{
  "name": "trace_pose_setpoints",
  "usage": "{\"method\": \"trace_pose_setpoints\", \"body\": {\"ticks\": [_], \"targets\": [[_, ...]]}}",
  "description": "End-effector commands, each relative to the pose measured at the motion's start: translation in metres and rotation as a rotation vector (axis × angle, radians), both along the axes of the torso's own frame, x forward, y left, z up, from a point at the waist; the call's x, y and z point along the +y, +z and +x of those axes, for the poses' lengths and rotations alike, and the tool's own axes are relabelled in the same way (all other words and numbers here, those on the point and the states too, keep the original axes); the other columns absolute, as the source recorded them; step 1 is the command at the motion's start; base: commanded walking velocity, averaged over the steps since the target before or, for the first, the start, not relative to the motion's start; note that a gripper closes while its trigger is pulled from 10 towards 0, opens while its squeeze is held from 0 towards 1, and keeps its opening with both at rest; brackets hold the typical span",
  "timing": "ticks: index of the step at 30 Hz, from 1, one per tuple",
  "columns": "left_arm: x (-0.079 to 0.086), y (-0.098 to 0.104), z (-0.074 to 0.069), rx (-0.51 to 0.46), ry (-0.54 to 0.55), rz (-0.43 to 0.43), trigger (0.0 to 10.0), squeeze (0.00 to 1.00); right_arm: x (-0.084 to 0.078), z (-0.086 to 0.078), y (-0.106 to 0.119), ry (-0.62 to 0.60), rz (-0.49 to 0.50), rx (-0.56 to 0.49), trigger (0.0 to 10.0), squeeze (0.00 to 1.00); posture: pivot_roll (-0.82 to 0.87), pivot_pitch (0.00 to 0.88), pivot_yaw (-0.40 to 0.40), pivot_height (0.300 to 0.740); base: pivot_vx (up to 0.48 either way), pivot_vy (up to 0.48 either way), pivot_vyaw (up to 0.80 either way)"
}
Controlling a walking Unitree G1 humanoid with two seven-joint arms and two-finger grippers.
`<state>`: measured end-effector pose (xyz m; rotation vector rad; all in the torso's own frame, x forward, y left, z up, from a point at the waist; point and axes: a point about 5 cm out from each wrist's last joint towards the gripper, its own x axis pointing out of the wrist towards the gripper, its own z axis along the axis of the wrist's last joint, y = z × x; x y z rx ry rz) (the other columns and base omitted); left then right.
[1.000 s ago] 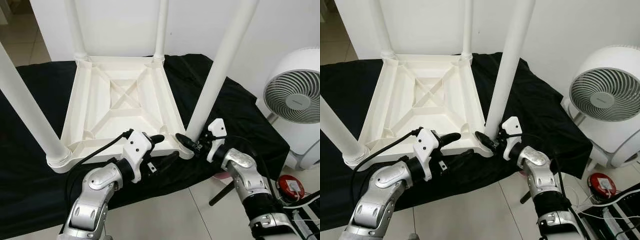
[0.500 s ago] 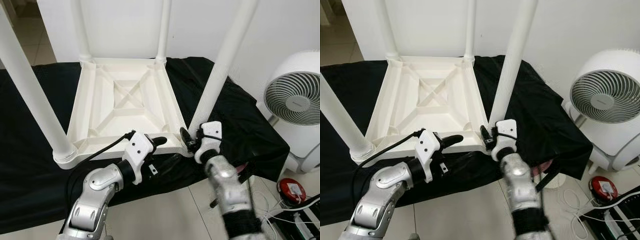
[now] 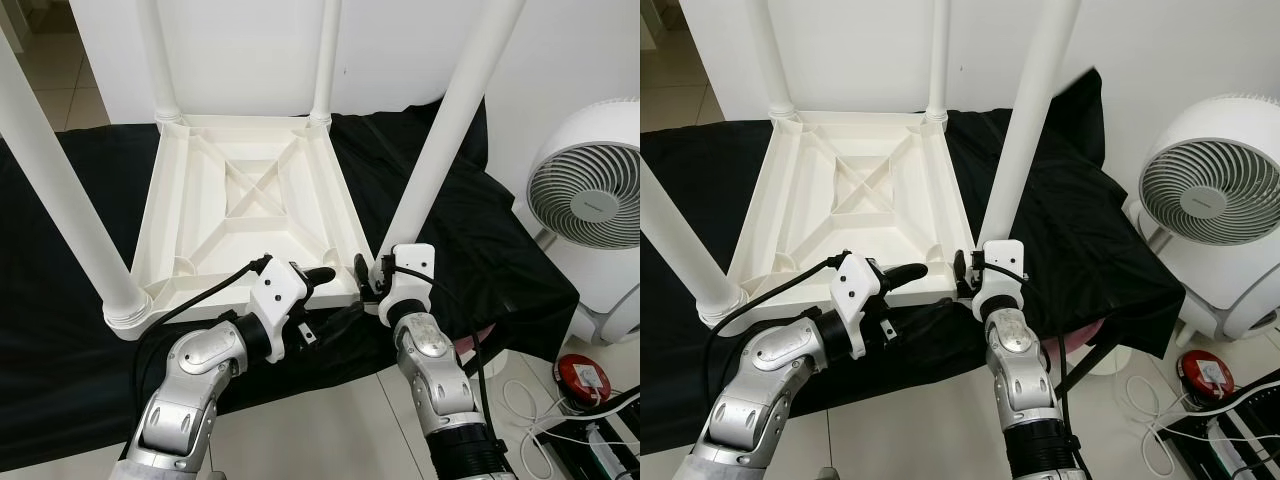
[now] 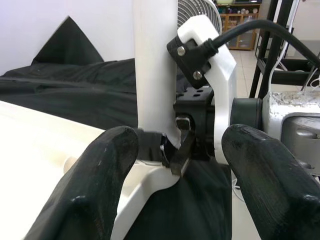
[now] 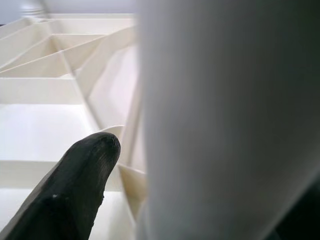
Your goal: Building children table
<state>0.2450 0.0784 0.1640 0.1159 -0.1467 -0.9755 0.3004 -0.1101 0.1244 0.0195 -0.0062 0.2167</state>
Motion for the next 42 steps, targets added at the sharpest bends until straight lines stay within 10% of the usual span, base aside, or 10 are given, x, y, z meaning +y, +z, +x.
{"method": "trace_pose_setpoints", "body": {"ticks": [1,7,8,24,26,27,40,41,42], "targets": [[0.002,-0.001,0.004,0.005,0.064,-0.013,10.0,0.0,-0.005,-0.002,0.001,0.026,0.0,0.0,10.0,1.0,0.0,0.0,-0.072,0.74,0.0,0.0,0.0],[0.003,-0.001,0.004,0.003,0.062,-0.007,10.0,0.0,-0.023,0.0,0.003,0.183,-0.048,0.003,10.0,1.0,0.01,0.0,-0.075,0.74,0.0,0.0,0.0],[0.004,-0.001,0.004,0.001,0.066,-0.004,10.0,0.0,-0.03,0.001,0.002,0.263,-0.077,0.006,10.0,0.0,0.01,0.0,-0.077,0.74,0.0,0.0,0.0],[0.005,0.003,0.006,-0.012,0.098,-0.027,10.0,0.0,-0.048,0.019,0.012,0.677,-0.224,-0.027,10.0,0.0,0.02,0.0,-0.095,0.74,0.0,0.0,0.0],[0.005,0.004,0.006,-0.012,0.096,-0.028,10.0,0.0,-0.048,0.024,0.011,0.698,-0.244,-0.019,1.5,0.0,0.02,0.0,-0.086,0.74,0.0,0.0,0.0],[0.004,0.003,0.006,-0.011,0.09,-0.026,10.0,0.0,-0.048,0.025,0.009,0.707,-0.246,-0.004,0.0,0.0,0.02,0.0,-0.083,0.74,0.0,0.0,0.0],[0.004,0.004,0.005,-0.005,0.079,-0.027,10.0,0.0,-0.044,0.019,-0.006,0.757,-0.19,0.006,0.0,0.0,0.01,0.0,-0.07,0.74,0.0,0.0,0.0],[0.004,0.004,0.005,-0.004,0.075,-0.026,10.0,0.0,-0.043,0.019,-0.006,0.741,-0.179,0.001,10.0,0.0,0.01,0.0,-0.069,0.74,0.0,0.0,0.0],[0.004,0.004,0.005,-0.004,0.075,-0.026,10.0,0.0,-0.043,0.019,-0.006,0.741,-0.179,0.001,10.0,0.0,0.01,0.0,-0.069,0.74,0.0,0.0,0.0]]}}
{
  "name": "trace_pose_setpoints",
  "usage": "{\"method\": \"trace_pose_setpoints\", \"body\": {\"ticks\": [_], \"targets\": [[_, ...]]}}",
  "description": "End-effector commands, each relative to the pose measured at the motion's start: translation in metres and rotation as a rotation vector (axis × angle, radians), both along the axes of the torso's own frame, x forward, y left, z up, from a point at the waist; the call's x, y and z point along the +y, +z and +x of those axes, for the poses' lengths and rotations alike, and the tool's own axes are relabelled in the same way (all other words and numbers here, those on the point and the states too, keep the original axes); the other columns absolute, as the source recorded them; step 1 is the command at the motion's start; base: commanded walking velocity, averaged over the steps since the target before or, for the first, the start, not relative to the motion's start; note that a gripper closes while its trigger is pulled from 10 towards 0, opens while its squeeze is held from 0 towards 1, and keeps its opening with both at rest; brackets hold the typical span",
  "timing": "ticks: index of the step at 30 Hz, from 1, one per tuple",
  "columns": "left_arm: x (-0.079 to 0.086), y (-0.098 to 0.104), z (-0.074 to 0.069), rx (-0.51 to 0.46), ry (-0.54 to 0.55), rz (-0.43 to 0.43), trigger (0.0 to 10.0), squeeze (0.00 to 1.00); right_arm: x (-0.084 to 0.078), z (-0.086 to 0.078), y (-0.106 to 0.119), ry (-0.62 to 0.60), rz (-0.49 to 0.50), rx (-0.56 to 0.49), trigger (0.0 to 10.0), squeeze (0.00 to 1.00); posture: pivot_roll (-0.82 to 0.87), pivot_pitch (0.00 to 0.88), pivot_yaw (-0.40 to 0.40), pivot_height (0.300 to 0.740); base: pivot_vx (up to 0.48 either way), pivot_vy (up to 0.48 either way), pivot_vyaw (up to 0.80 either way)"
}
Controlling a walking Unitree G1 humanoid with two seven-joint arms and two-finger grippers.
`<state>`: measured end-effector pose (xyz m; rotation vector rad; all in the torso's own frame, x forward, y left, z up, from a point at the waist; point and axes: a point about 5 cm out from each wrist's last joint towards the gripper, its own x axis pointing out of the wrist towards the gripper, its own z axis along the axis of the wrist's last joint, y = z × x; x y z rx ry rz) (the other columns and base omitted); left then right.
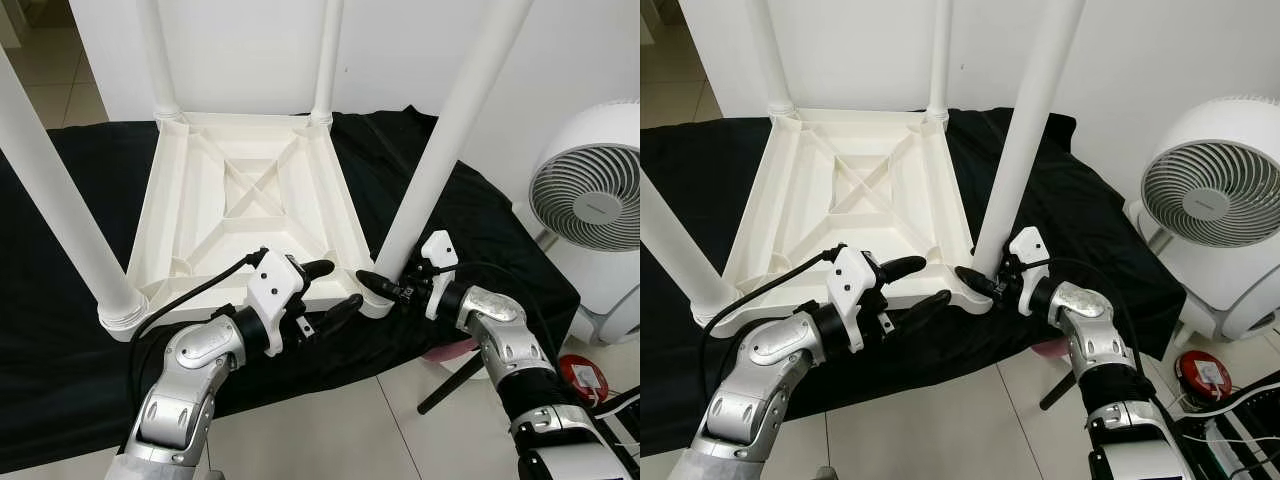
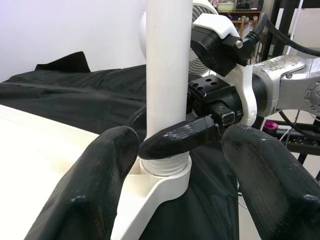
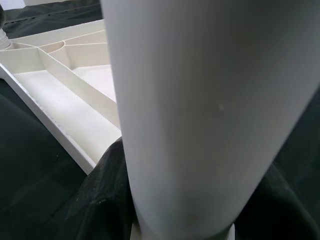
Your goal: Building children table
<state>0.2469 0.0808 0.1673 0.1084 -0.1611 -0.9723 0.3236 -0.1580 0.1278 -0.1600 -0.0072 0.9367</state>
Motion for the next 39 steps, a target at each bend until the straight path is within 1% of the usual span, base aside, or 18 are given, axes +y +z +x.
{"method": "trace_pose_setpoints", "body": {"ticks": [1,2,3,5,8,9,11,13,14,15,16,17,19,21,26,32,33,39], "targets": [[0.001,0.0,0.003,0.005,0.072,-0.012,10.0,0.0,0.005,-0.003,-0.008,-0.013,0.011,0.021,10.0,0.0,0.0,0.0,-0.069,0.74,0.0,0.0,0.0],[0.001,0.0,0.003,0.005,0.072,-0.012,10.0,0.0,0.005,-0.003,-0.008,-0.013,0.011,0.021,10.0,0.0,0.0,0.0,-0.069,0.74,0.0,0.0,0.0],[0.001,0.001,0.005,0.003,0.072,-0.01,10.0,0.0,0.007,-0.001,-0.003,-0.073,0.051,-0.001,10.0,0.0,0.0,0.0,-0.069,0.74,0.0,0.0,0.0],[0.001,0.001,0.005,0.002,0.073,-0.01,10.0,0.0,0.007,-0.001,-0.002,-0.091,0.061,-0.007,10.0,0.0,0.0,0.0,-0.069,0.74,0.0,0.0,0.0],[0.001,0.002,0.006,0.0,0.074,-0.012,10.0,0.0,0.008,0.001,-0.002,-0.203,0.041,-0.033,10.0,0.0,0.0,0.0,-0.072,0.74,0.0,0.0,0.0],[0.001,0.002,0.006,0.0,0.074,-0.012,10.0,0.0,0.008,0.001,-0.002,-0.203,0.041,-0.033,10.0,0.0,0.0,0.0,-0.072,0.74,0.0,0.0,0.0],[0.001,0.001,0.005,0.002,0.076,-0.014,10.0,0.0,0.013,-0.003,-0.003,-0.313,0.064,-0.032,10.0,0.0,0.0,0.0,-0.078,0.74,0.0,0.0,0.0],[0.001,0.001,0.004,0.008,0.079,-0.02,10.0,0.0,0.021,-0.01,-0.004,-0.379,0.088,-0.025,10.0,0.0,0.0,0.0,-0.078,0.74,0.0,0.0,0.0],[0.001,0.001,0.004,0.008,0.079,-0.02,10.0,0.0,0.021,-0.01,-0.004,-0.379,0.088,-0.025,10.0,0.0,0.0,0.0,-0.078,0.74,0.0,0.0,0.0],[0.001,0.0,0.003,0.01,0.081,-0.022,10.0,0.0,0.024,-0.013,-0.004,-0.442,0.105,-0.014,10.0,0.0,0.0,0.0,-0.083,0.74,0.0,0.0,0.0],[0.001,0.0,0.003,0.01,0.081,-0.022,10.0,0.0,0.024,-0.013,-0.004,-0.442,0.105,-0.014,10.0,0.0,0.0,0.0,-0.083,0.74,0.0,0.0,0.0],[0.001,0.0,0.003,0.012,0.082,-0.025,10.0,0.0,0.029,-0.017,-0.006,-0.578,0.131,0.004,10.0,0.0,0.0,0.0,-0.087,0.74,0.0,0.0,0.0],[0.001,0.0,0.003,0.012,0.082,-0.025,10.0,0.0,0.029,-0.017,-0.006,-0.578,0.131,0.004,10.0,0.0,0.0,0.0,-0.087,0.74,0.0,0.0,0.0],[0.001,0.0,0.002,0.013,0.083,-0.027,10.0,0.0,0.037,-0.021,-0.007,-0.65,0.146,0.015,10.0,0.0,0.0,0.0,-0.088,0.74,0.0,0.0,0.0],[0.0,0.0,0.002,0.013,0.081,-0.027,10.0,0.0,0.057,-0.028,-0.007,-0.665,0.177,0.044,10.0,0.0,0.0,0.0,-0.087,0.74,0.0,0.0,0.0],[0.001,0.0,0.002,0.012,0.078,-0.024,10.0,0.0,0.055,-0.03,-0.002,-0.678,0.188,0.037,10.0,0.0,0.01,0.0,-0.087,0.74,0.0,0.0,0.0],[0.001,0.001,0.003,0.012,0.078,-0.023,10.0,0.0,0.053,-0.03,0.0,-0.671,0.195,0.035,10.0,1.0,0.01,0.0,-0.087,0.74,0.0,0.0,0.0],[0.001,0.0,0.003,0.013,0.08,-0.022,10.0,0.0,0.048,-0.031,0.005,-0.633,0.196,0.022,10.0,1.0,0.01,0.0,-0.089,0.74,0.0,0.0,0.0]]}}
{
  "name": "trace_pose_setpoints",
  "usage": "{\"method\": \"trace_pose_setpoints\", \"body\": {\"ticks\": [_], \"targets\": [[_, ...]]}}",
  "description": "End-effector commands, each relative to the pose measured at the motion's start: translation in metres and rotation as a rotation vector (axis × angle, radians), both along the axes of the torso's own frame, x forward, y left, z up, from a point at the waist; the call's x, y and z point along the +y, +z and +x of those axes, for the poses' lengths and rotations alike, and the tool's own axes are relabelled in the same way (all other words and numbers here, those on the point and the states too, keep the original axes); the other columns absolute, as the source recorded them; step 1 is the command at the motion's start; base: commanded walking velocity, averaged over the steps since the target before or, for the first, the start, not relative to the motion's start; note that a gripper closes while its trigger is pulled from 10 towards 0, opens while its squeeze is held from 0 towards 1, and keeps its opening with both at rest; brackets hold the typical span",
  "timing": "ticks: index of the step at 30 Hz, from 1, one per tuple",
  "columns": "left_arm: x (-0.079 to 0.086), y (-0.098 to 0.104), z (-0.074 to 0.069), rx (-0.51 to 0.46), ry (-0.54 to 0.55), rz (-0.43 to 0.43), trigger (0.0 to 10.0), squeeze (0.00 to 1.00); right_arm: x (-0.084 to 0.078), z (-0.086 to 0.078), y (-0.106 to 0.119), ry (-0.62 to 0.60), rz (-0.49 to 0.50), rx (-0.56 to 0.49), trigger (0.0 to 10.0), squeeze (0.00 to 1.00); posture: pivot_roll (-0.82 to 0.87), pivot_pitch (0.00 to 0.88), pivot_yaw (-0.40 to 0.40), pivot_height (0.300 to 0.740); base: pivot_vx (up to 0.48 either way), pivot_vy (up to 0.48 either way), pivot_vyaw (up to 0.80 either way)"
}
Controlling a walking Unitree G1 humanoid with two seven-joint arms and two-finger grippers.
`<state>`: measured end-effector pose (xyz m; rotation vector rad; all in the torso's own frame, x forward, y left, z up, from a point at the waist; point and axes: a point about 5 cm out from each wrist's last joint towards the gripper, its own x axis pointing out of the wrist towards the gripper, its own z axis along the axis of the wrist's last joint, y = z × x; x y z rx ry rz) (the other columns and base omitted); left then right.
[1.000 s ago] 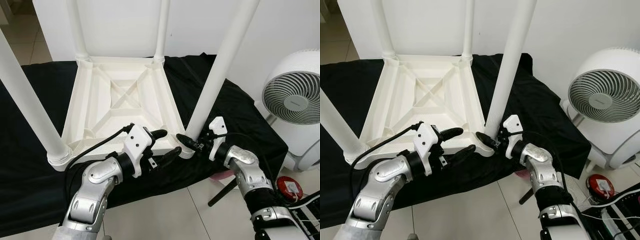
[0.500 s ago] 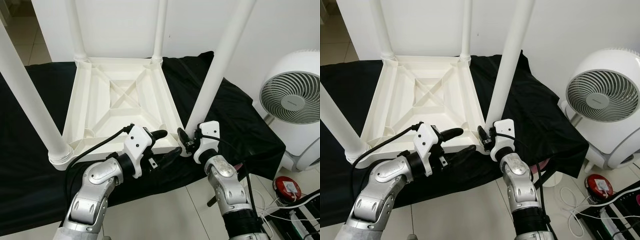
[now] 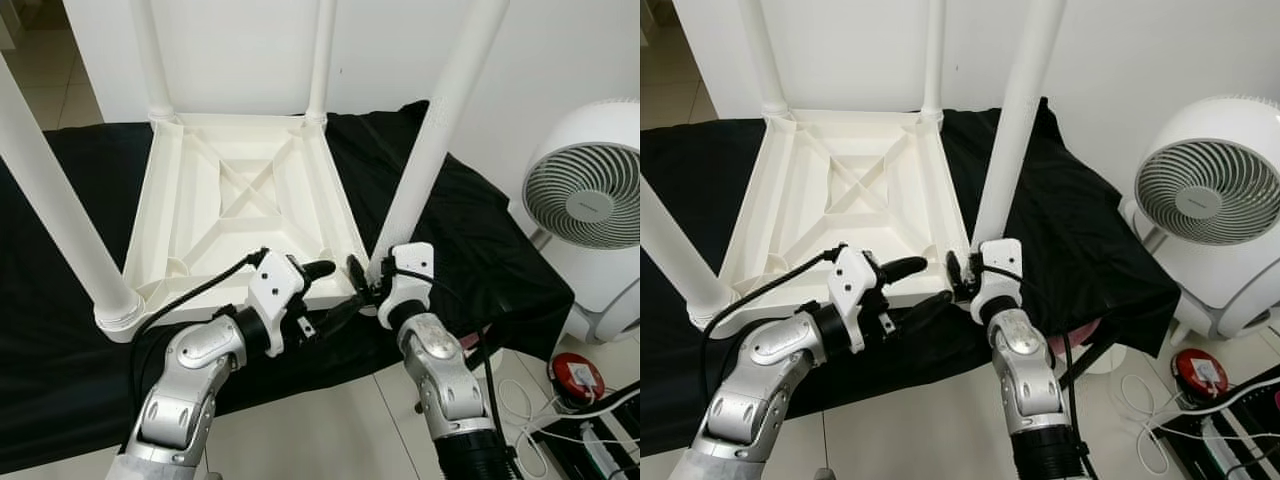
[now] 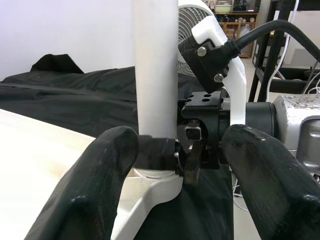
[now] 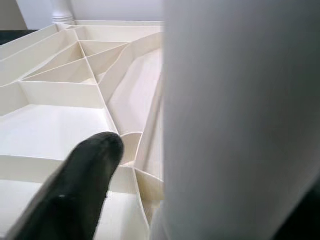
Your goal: Building children table
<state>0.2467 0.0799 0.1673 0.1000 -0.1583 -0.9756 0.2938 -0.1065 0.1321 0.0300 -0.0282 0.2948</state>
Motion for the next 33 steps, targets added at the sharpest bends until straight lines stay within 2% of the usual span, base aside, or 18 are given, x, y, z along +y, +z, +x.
{"method": "trace_pose_setpoints", "body": {"ticks": [1,4,6,10,12,15,16,17,21,22,27,29,30,33], "targets": [[0.002,0.0,0.002,0.008,0.084,-0.017,10.0,0.0,-0.006,-0.001,0.002,0.037,-0.016,-0.007,10.0,1.0,0.01,0.0,-0.087,0.74,0.0,0.0,0.0],[0.002,0.0,0.002,0.009,0.083,-0.017,10.0,0.0,-0.01,0.0,0.003,0.064,-0.044,-0.02,10.0,1.0,0.01,0.0,-0.087,0.74,0.0,0.0,0.0],[0.003,0.0,0.002,0.01,0.085,-0.015,10.0,0.0,-0.019,0.003,0.004,0.149,-0.109,-0.041,10.0,1.0,0.01,0.0,-0.086,0.74,0.0,0.0,0.0],[0.004,0.0,0.002,0.01,0.087,-0.013,10.0,0.0,-0.026,0.006,0.0,0.176,-0.138,-0.013,10.0,1.0,0.01,0.0,-0.086,0.74,0.0,0.0,0.0],[0.005,0.0,0.002,0.011,0.09,-0.012,10.0,0.0,-0.032,0.009,-0.004,0.228,-0.192,-0.001,10.0,1.0,0.02,0.0,-0.088,0.74,0.0,0.0,0.0],[0.005,0.0,0.001,0.011,0.092,-0.013,10.0,0.0,-0.035,0.009,-0.004,0.286,-0.201,0.002,10.0,0.96,0.02,0.0,-0.089,0.74,0.0,0.0,0.0],[0.005,0.0,0.001,0.011,0.095,-0.013,10.0,0.0,-0.037,0.009,-0.004,0.359,-0.216,0.001,10.0,0.0,0.03,0.0,-0.091,0.74,0.0,0.0,0.0],[0.006,0.0,0.0,0.012,0.098,-0.014,10.0,0.0,-0.038,0.009,-0.005,0.424,-0.217,0.003,10.0,0.0,0.03,0.0,-0.092,0.74,0.0,0.0,0.0],[0.006,0.0,0.0,0.012,0.102,-0.014,10.0,0.0,-0.04,0.01,-0.005,0.494,-0.23,-0.004,10.0,0.0,0.03,0.0,-0.091,0.74,0.0,0.0,0.0],[0.006,0.001,0.0,0.014,0.096,-0.014,10.0,0.0,-0.041,0.015,-0.006,0.572,-0.249,0.004,10.0,0.0,0.03,0.0,-0.087,0.74,0.0,0.0,0.0],[0.005,0.0,-0.001,0.018,0.085,-0.013,10.0,0.0,-0.041,0.019,-0.006,0.622,-0.271,0.003,10.0,0.0,0.03,0.0,-0.085,0.74,0.0,0.0,0.0],[0.004,-0.002,-0.004,0.028,0.059,-0.004,10.0,0.0,-0.041,0.026,-0.006,0.651,-0.306,0.003,10.0,0.0,0.03,0.0,-0.08,0.74,0.0,0.0,0.0],[0.003,-0.003,-0.005,0.035,0.048,0.002,10.0,0.0,-0.04,0.029,-0.006,0.664,-0.316,0.008,6.4,0.0,0.03,0.0,-0.08,0.74,0.0,0.0,0.0],[0.002,-0.005,-0.006,0.041,0.039,0.008,10.0,0.0,-0.04,0.031,-0.006,0.683,-0.32,0.014,6.4,0.0,0.03,0.0,-0.08,0.74,0.0,0.0,0.0]]}}
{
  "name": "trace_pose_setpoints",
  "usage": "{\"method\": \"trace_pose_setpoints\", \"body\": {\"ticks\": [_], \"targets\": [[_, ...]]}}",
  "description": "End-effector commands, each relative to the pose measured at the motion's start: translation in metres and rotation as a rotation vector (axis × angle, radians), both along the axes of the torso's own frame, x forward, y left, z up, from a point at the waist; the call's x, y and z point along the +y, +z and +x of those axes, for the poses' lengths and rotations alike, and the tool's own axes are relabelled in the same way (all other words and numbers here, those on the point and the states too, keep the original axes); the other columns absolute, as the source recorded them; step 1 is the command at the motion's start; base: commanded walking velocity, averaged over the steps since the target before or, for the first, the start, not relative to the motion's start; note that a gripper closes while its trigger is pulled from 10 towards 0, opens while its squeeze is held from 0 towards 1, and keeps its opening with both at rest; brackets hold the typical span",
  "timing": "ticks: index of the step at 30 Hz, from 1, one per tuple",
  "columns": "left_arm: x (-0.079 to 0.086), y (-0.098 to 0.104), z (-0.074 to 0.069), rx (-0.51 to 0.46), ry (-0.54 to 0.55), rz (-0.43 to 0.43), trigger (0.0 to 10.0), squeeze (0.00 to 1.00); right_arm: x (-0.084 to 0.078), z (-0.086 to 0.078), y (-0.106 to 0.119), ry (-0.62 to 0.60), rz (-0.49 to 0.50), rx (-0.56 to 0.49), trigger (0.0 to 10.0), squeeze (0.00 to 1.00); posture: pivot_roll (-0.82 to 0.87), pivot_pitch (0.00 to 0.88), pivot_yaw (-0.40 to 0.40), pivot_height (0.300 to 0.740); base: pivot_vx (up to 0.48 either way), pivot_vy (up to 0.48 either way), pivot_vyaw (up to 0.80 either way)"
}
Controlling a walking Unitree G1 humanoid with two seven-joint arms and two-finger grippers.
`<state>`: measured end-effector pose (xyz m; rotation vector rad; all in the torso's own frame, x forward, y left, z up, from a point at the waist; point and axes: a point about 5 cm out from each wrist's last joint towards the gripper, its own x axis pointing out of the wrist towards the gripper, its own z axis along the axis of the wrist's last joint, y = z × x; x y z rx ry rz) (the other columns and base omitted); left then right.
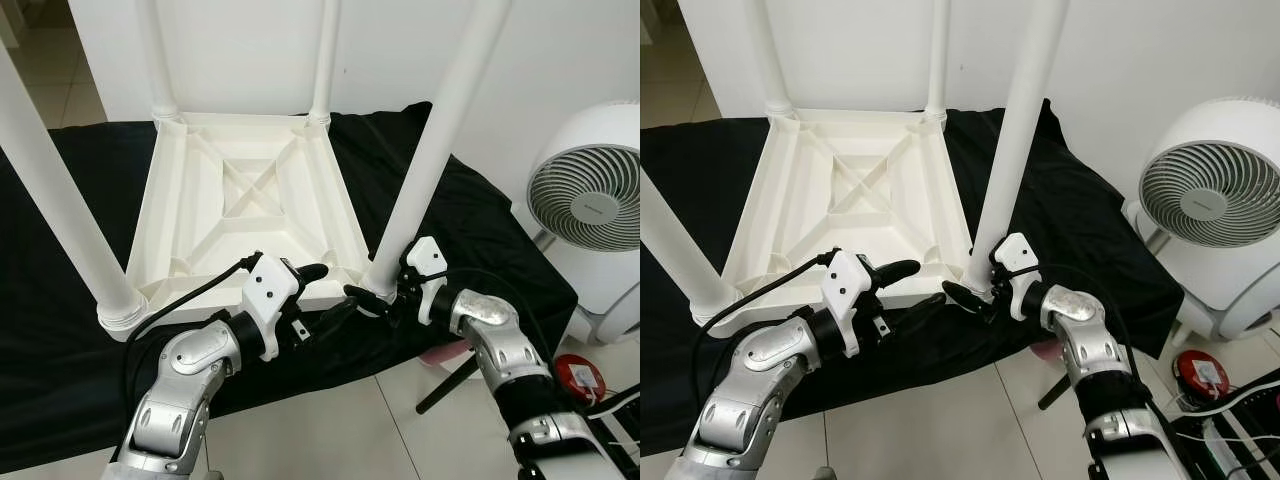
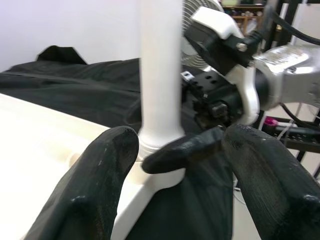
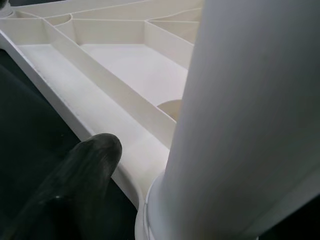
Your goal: Building children table
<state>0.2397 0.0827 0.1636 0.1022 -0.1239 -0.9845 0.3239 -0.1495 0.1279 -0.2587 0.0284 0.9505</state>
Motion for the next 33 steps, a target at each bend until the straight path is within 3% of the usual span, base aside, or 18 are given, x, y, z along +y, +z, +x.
{"method": "trace_pose_setpoints", "body": {"ticks": [1,17,18,19,20,24,27,29,32,33], "targets": [[-0.001,-0.004,-0.001,0.022,0.04,0.003,10.0,0.0,0.003,0.002,-0.003,0.04,-0.032,0.017,0.0,0.0,0.03,0.0,-0.081,0.74,0.0,0.0,0.0],[-0.005,-0.015,-0.004,0.051,0.037,0.028,10.0,0.0,0.003,-0.004,-0.017,0.075,-0.006,0.065,0.0,0.0,0.02,0.0,-0.088,0.74,0.0,0.0,0.0],[-0.005,-0.015,-0.004,0.052,0.037,0.028,10.0,0.0,0.004,-0.006,-0.017,0.068,0.018,0.07,8.7,0.0,0.02,0.0,-0.087,0.74,0.0,0.0,0.0],[-0.005,-0.015,-0.004,0.052,0.037,0.028,10.0,0.0,0.004,-0.006,-0.017,0.068,0.018,0.07,8.7,0.0,0.02,0.0,-0.087,0.74,0.0,0.0,0.0],[-0.005,-0.015,-0.004,0.052,0.036,0.028,10.0,0.0,0.007,-0.007,-0.015,0.041,0.055,0.065,10.0,0.0,0.02,0.0,-0.087,0.74,0.0,0.0,0.0],[-0.005,-0.015,-0.003,0.052,0.035,0.027,10.0,0.0,0.011,-0.007,-0.012,-0.024,0.094,0.046,10.0,0.0,0.02,0.0,-0.088,0.74,0.0,0.0,0.0],[-0.006,-0.015,-0.004,0.052,0.035,0.026,10.0,0.0,0.012,-0.003,-0.014,-0.176,0.081,0.042,10.0,0.0,0.02,0.0,-0.09,0.74,0.0,0.0,0.0],[-0.006,-0.015,-0.004,0.052,0.035,0.026,10.0,0.0,0.012,-0.003,-0.014,-0.176,0.081,0.042,10.0,0.0,0.02,0.0,-0.09,0.74,0.0,0.0,0.0],[-0.007,-0.015,-0.004,0.051,0.035,0.025,10.0,0.0,0.013,-0.003,-0.016,-0.335,0.1,0.05,10.0,0.0,0.01,0.0,-0.092,0.74,0.0,0.0,0.0],[-0.007,-0.015,-0.004,0.051,0.035,0.025,10.0,0.0,0.013,-0.003,-0.016,-0.335,0.1,0.05,10.0,0.0,0.01,0.0,-0.092,0.74,0.0,0.0,0.0]]}}
